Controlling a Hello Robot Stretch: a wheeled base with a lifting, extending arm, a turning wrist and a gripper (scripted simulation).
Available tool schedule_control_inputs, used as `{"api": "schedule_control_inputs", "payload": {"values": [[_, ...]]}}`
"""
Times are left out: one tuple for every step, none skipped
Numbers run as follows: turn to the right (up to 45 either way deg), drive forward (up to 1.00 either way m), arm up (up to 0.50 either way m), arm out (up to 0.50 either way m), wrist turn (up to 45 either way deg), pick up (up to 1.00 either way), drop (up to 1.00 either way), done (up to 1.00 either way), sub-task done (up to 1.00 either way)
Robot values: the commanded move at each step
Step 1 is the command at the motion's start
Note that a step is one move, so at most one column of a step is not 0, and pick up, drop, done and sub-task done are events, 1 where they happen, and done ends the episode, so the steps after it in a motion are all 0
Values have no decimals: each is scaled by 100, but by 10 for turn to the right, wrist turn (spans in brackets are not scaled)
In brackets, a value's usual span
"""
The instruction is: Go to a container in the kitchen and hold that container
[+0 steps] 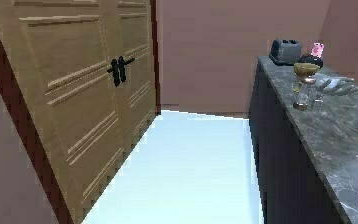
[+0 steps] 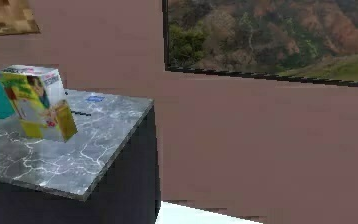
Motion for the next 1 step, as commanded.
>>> {"api": "schedule_control_inputs", "payload": {"values": [[120,0,0,0,0,0,0,0,0]]}}
